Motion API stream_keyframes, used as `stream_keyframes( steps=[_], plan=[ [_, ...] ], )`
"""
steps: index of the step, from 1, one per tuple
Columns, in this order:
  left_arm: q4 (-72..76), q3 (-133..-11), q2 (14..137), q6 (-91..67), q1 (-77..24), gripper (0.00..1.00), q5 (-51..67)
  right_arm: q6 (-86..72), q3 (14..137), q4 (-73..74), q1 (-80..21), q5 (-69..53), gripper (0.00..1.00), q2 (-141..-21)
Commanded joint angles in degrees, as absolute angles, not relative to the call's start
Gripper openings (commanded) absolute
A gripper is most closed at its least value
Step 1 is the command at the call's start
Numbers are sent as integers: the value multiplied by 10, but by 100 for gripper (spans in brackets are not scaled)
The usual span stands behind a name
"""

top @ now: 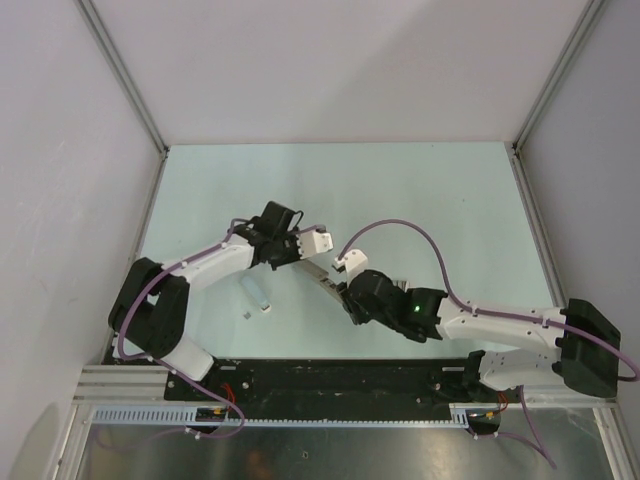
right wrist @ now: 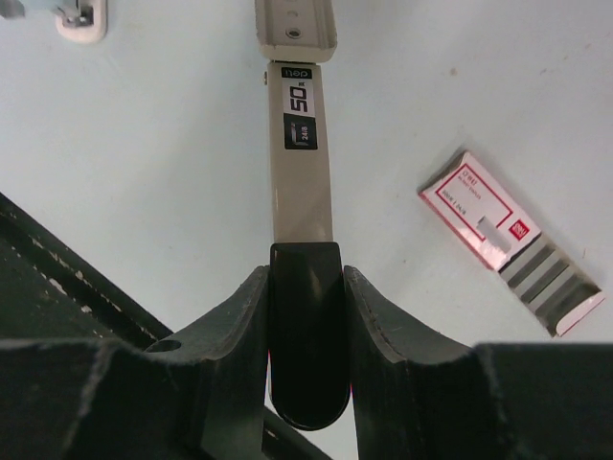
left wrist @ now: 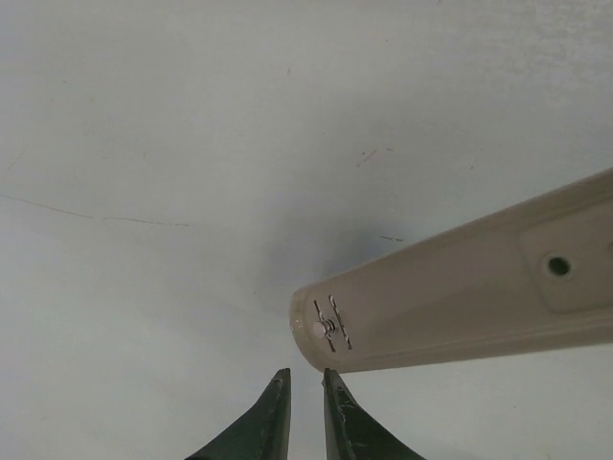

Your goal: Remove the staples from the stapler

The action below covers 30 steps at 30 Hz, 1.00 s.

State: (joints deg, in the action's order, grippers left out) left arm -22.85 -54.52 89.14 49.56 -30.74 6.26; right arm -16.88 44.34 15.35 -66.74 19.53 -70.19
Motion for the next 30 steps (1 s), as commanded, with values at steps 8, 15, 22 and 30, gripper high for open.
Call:
stream_keyframes(
  steps=[8,15,22,30],
  plan=[
    [-235,-529,859,483,-308,24,79,-192,458,137,-680,226,0,-698],
    [-270,-564,813,435,-309,24,175,-175,507,106,-662,212,0,-732],
    [-281,-537,735,494,-308,25,300,-161,549,103,-650,204,0,-759],
    [-289,-514,734,546,-311,28,335,-160,564,108,-639,186,0,-768]
  ],
)
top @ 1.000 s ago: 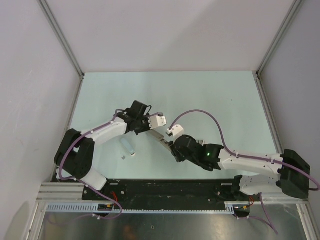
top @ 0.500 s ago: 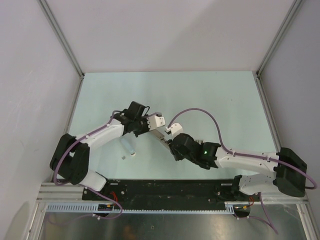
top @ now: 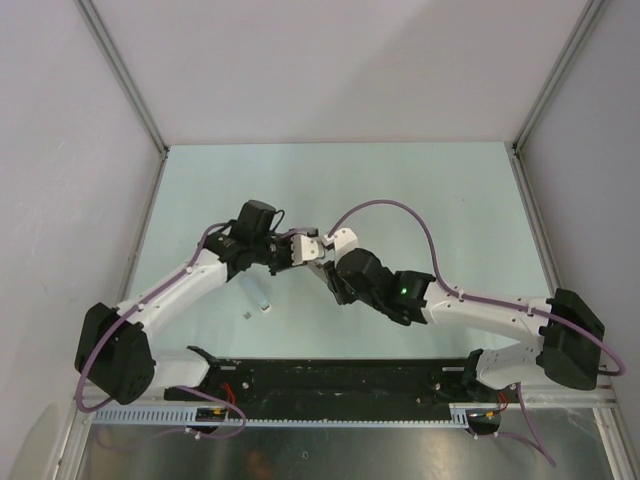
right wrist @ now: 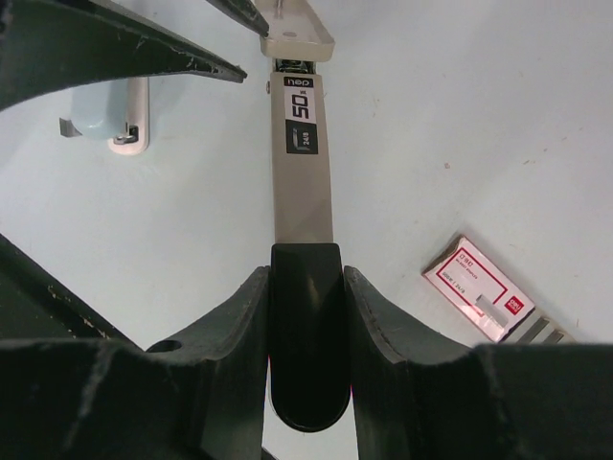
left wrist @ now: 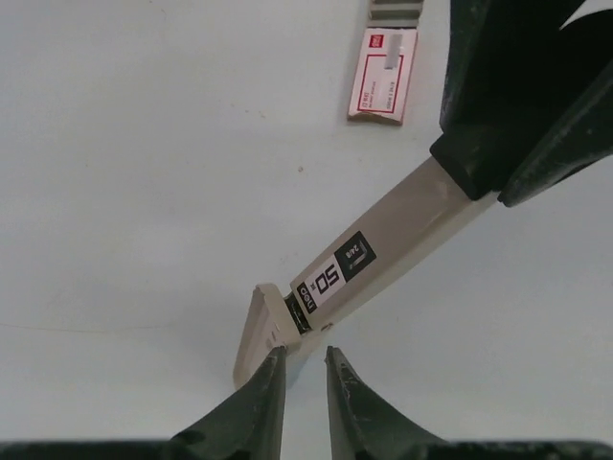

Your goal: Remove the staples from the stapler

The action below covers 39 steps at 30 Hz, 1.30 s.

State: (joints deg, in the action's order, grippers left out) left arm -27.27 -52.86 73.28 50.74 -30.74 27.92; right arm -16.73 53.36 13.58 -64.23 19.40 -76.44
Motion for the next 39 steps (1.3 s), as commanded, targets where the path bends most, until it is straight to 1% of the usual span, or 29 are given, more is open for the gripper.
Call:
stream_keyframes(
  steps=[1,6,10,14,16,17,19,20,21,23,30,35,39],
  plan=[
    [-289,-513,737,548,-311,28,334,-161,565,111,-640,186,0,-768],
    [-288,-497,747,575,-306,28,298,-163,565,126,-637,188,0,-772],
    [-288,-493,749,588,-279,29,279,-163,564,135,-630,188,0,-773],
    [-288,-493,745,613,-248,33,260,-162,564,143,-620,185,0,-769],
    [-288,-491,745,632,-235,40,256,-163,564,146,-615,184,0,-764],
    [-288,-489,747,643,-231,47,251,-163,564,147,-614,183,0,-762],
    [-288,-486,758,662,-229,54,239,-162,564,148,-612,180,0,-759],
    [-287,-486,765,670,-228,61,234,-162,564,149,-611,179,0,-757],
    [-286,-487,773,674,-228,65,230,-163,564,150,-610,178,0,-755],
    [-269,-494,792,669,-227,68,220,-163,564,153,-611,177,0,-754],
    [-141,-482,821,630,-228,74,177,-166,564,157,-611,174,0,-755],
    [-102,-482,836,631,-229,75,176,-166,564,153,-612,168,0,-757],
    [-98,-477,839,645,-241,74,191,-166,564,150,-611,165,0,-759]
  ],
)
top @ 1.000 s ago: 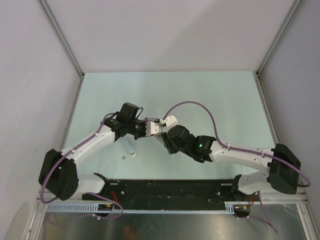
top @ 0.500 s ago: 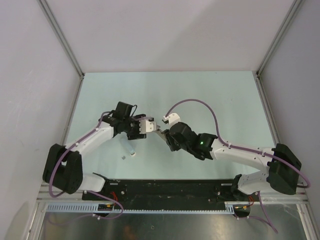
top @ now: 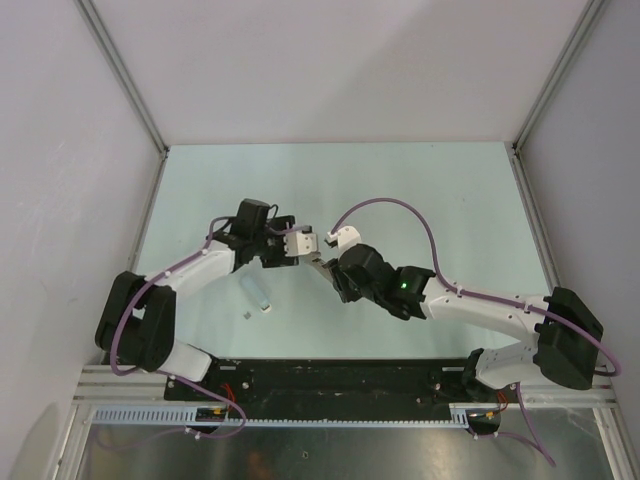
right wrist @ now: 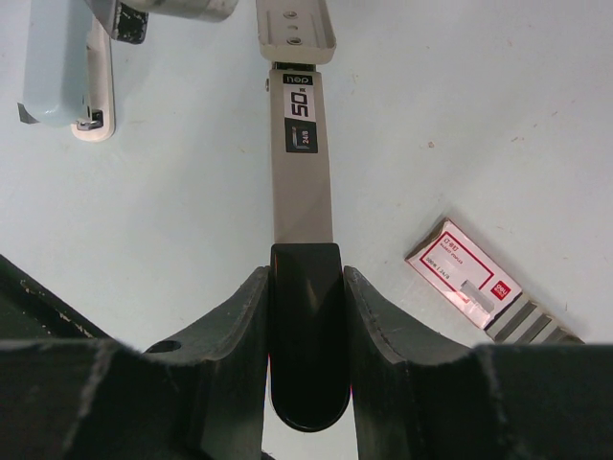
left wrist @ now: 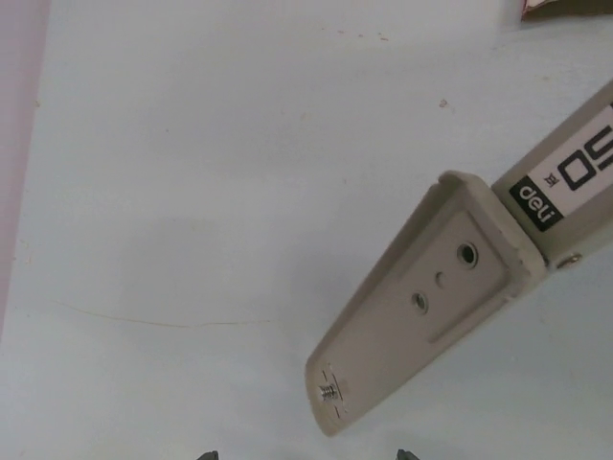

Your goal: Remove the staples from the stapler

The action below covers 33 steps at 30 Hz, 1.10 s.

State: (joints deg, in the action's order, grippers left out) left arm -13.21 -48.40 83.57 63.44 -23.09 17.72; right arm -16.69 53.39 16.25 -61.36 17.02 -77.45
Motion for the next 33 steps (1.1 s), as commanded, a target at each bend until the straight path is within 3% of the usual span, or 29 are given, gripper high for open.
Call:
stream_keyframes(
  steps=[1,10,17,27,33],
  plan=[
    [-98,-472,839,651,-247,75,191,-166,564,150,-611,164,0,-759],
    [-97,-473,865,662,-269,74,179,-170,564,148,-603,158,0,-756],
    [-98,-497,882,653,-269,63,182,-173,564,149,-602,151,0,-757],
    [-99,-476,868,685,-272,60,168,-172,564,147,-602,147,0,-761],
    [-99,-483,866,675,-272,49,171,-173,564,144,-602,144,0,-763]
  ],
)
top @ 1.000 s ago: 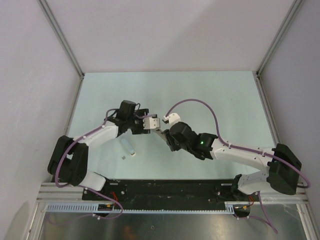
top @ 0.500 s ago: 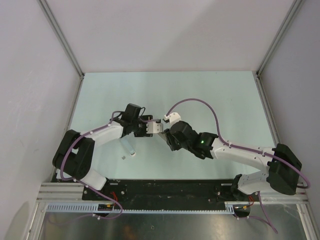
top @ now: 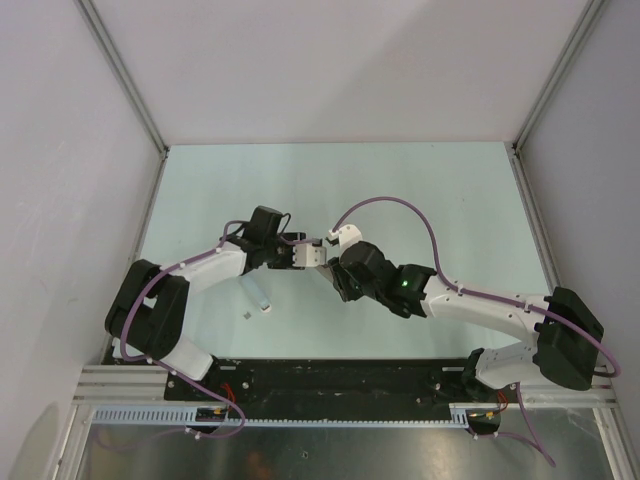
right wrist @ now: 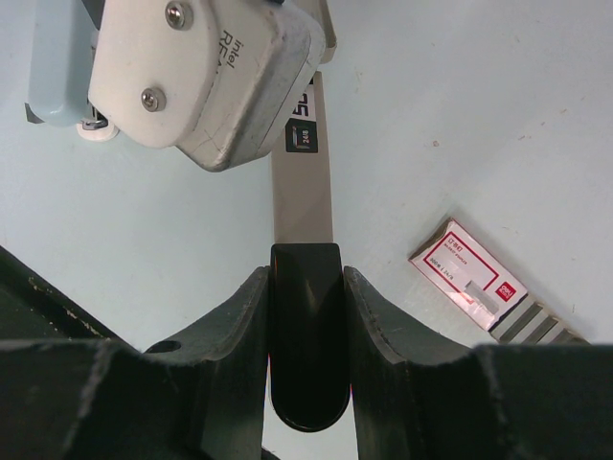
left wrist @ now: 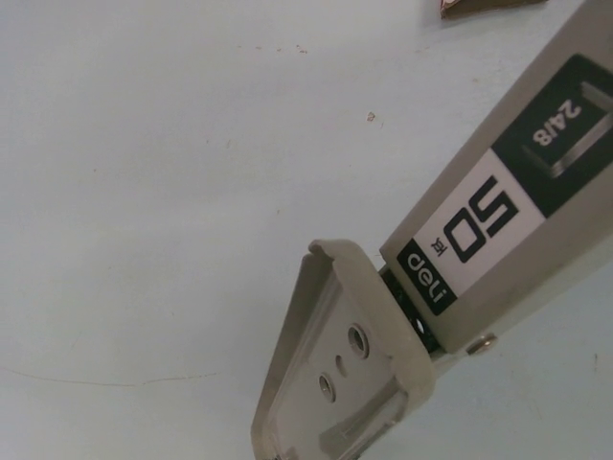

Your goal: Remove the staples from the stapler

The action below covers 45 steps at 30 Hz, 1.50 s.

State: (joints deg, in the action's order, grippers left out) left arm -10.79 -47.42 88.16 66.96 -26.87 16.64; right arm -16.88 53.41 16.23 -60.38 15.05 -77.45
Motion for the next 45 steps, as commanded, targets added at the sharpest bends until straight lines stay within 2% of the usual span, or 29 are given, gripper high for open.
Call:
stream_keyframes(
  steps=[1,17,23,34,40,45],
  plan=[
    [-99,-483,864,674,-272,46,172,-173,564,145,-601,145,0,-764],
    [-93,-481,828,668,-272,10,165,-201,557,123,-597,132,0,-766],
    [-94,-475,804,678,-273,1,161,-225,551,97,-589,102,0,-772],
    [-156,-478,786,725,-287,0,149,-250,532,84,-570,71,0,-770],
    [-173,-437,850,722,-322,0,111,-256,530,78,-569,64,0,-775],
    [-174,-503,825,683,-310,0,123,-254,530,83,-568,66,0,-770]
  ],
)
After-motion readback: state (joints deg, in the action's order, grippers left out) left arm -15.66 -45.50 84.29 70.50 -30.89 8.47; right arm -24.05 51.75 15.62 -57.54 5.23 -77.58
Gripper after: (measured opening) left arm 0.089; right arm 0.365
